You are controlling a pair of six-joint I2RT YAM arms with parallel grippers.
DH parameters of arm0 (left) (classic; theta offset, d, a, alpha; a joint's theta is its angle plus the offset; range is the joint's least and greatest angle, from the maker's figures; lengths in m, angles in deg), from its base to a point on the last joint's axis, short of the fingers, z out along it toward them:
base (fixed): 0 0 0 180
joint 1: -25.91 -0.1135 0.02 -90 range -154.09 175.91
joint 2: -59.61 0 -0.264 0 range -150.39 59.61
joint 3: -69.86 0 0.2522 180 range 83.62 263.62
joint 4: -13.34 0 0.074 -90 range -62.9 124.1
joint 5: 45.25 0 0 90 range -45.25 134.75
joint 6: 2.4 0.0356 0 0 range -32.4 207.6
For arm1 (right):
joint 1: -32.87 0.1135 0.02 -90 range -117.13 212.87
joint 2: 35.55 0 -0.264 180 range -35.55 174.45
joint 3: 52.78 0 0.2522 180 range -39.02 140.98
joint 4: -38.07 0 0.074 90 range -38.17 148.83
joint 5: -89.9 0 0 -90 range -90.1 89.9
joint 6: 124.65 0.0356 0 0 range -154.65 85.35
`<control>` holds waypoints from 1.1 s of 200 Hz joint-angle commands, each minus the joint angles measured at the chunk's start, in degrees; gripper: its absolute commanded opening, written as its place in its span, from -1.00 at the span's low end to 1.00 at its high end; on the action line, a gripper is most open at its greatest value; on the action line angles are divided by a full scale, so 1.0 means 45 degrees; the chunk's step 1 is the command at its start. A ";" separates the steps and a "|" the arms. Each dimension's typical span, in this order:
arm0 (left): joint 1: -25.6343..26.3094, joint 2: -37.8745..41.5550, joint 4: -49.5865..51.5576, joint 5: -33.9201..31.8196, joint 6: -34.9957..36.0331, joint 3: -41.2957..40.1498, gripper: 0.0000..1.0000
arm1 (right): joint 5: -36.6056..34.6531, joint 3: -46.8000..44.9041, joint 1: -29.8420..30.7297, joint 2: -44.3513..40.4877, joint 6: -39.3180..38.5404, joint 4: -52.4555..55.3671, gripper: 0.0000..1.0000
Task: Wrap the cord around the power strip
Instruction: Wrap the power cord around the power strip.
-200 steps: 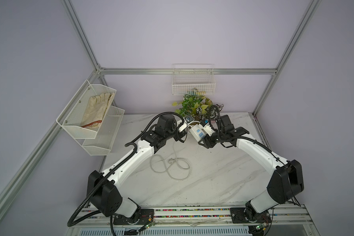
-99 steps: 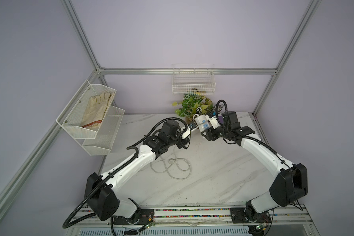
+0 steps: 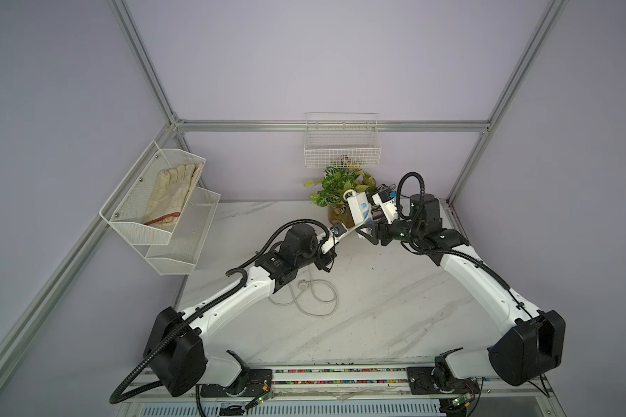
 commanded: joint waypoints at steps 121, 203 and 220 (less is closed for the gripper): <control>-0.0144 -0.1890 -0.6599 0.1681 -0.2201 -0.1921 -0.57 | 0.2776 0.0794 -0.0350 -0.0452 0.0445 -0.0130 -1.00; -0.0449 -0.2162 -1.0019 0.0592 -0.2796 -0.4180 -0.37 | 0.3288 0.1563 -0.0532 -0.0290 0.0346 0.0410 -1.00; -0.0631 -0.2257 -1.0643 0.0563 -0.3007 -0.4516 -0.38 | 0.3383 0.1645 -0.0562 0.0074 0.0306 0.0478 -1.00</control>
